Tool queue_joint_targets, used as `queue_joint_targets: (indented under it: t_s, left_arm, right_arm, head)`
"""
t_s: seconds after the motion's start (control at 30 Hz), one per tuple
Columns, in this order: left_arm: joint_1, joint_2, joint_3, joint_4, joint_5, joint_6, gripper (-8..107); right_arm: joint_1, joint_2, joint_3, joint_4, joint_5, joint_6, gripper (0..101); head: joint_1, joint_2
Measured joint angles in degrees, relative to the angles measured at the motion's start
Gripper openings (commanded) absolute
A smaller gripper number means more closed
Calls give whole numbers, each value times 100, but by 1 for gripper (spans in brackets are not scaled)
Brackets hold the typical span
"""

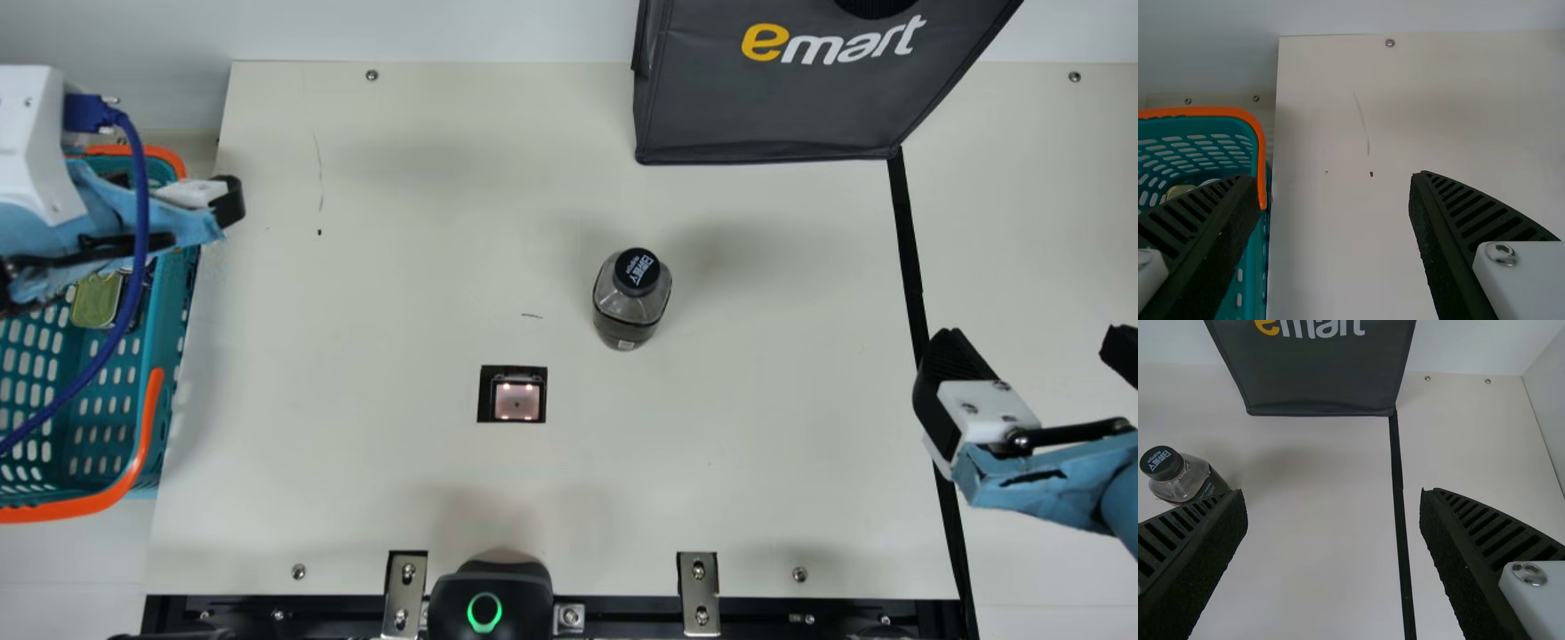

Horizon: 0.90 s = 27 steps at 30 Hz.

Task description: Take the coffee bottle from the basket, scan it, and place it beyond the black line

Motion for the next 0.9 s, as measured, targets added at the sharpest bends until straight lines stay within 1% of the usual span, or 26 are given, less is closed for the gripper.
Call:
queue_joint_targets:
  t_s: [0.5, 0.9]
  left_arm:
    - [198, -824, 547, -87, 247, 128, 90]
    - [209, -1340, 739, -122, 500, 29, 90]
  right_arm:
    - [0, 0, 0, 0, 6, 0, 91]
    - [0, 0, 0, 0, 6, 0, 91]
  head:
    - [0, 0]
    - [0, 0]
